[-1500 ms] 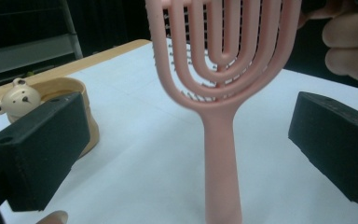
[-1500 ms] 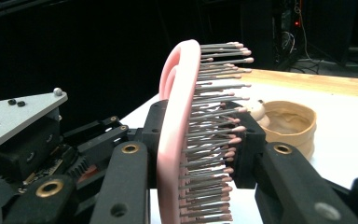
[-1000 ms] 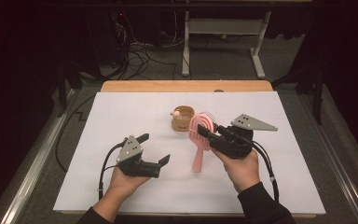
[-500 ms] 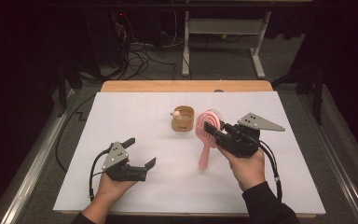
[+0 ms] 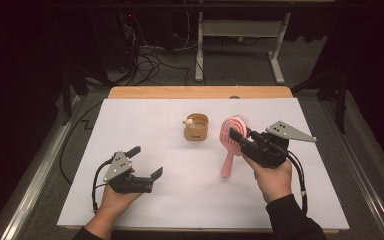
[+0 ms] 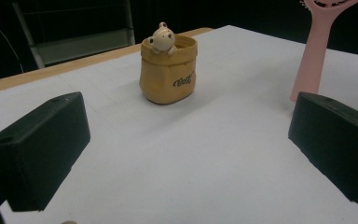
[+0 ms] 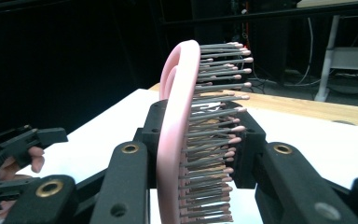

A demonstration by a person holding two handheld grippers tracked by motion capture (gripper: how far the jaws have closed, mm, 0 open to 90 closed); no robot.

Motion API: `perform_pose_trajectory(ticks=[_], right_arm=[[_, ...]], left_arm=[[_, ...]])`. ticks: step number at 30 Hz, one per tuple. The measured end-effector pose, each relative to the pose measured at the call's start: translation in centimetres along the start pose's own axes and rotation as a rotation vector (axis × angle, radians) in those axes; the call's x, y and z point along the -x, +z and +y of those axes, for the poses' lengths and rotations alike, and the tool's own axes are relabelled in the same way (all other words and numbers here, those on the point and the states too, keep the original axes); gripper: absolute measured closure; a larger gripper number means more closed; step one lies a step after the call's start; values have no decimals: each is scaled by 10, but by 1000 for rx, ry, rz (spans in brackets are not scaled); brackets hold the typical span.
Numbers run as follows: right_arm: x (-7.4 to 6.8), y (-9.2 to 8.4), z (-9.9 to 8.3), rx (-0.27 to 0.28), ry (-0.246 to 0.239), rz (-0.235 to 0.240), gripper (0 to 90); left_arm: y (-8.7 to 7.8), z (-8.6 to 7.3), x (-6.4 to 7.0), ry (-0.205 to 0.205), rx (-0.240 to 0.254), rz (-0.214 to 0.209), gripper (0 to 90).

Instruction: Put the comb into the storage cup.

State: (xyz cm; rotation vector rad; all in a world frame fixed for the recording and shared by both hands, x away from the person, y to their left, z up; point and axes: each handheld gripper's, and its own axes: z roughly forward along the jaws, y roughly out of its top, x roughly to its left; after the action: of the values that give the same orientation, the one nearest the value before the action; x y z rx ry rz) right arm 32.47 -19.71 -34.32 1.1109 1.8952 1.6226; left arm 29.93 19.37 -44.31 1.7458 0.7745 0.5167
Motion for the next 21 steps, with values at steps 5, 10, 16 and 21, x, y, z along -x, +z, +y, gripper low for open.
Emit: perform_pose_trajectory(ticks=[5, 10, 16, 21], right_arm=[[7, -3, 0, 6, -1, -21, 665], [12, -6, 0, 17, -4, -37, 665], [16, -9, -1, 23, -4, -54, 664], [16, -9, 0, 31, -3, -60, 665]], left_arm=[[-1, 0, -1, -5, 6, 3, 0], [-1, -1, -1, 6, -3, -3, 0], [-1, -1, -1, 6, -1, 4, 0], [-1, -1, 0, 8, -5, 0, 0]])
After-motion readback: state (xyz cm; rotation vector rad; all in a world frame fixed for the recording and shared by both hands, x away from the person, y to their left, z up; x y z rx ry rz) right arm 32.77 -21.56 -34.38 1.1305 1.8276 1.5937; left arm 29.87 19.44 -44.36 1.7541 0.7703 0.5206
